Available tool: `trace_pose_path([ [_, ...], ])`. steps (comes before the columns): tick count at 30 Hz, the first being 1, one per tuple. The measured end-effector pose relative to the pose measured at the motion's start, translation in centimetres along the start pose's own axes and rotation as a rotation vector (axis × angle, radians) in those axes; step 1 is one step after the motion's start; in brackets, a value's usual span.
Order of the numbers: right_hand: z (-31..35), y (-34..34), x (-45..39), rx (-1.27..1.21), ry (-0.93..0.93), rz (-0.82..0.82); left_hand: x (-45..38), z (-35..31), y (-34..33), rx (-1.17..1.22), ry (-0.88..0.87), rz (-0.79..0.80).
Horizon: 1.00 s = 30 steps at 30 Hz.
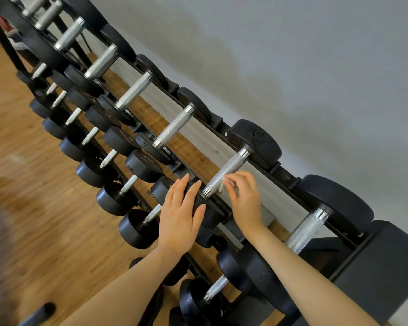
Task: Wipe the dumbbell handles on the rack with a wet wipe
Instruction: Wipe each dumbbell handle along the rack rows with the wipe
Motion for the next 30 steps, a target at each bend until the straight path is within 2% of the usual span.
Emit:
trace_pose_path([
  [4,1.0,-1.3,0.5,0.056,0.113,0.109,0.1,0.1,-0.1,0.001,0.005,-0.003],
  [9,-0.3,0.8,-0.3,0.004,-0.009,-0.054,0.1,0.1,-0.2,0.0,-0.004,0.003],
  [14,1.7,-1.3,0.2,0.196,0.251,0.127,0.0,0.1,-0.4,0.011,-0.002,0.02],
  [17,2.8,-1.3,-0.5,0.367,0.376,0.114,0.0,0.2,-0.3,0.02,-0.011,0.02],
  [20,3.2,-1.4,-1.7,0.407,0.39,0.093,0.1,0.2,-0.2,0.062,-0.005,0.007],
  [25,3.8,-4.3,-0.6,0.395,0.445,0.335,0.3,0.8,-0.5,0.08,0.06,0.026],
  [30,3.5,-4.0,0.1,0.403,0.519,0.435,0.3,1.2,-0.6,0.043,-0.01,0.043],
])
Point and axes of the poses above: each hand's wrist, its own x-axis away from the middle knuckle, its own y-axis out of the back of the hand, z = x × y, the point moved 9 cm from there along -x, towards the middle knuckle, and after that the axes turned 14 degrees about -x, right-handed, at the moved point
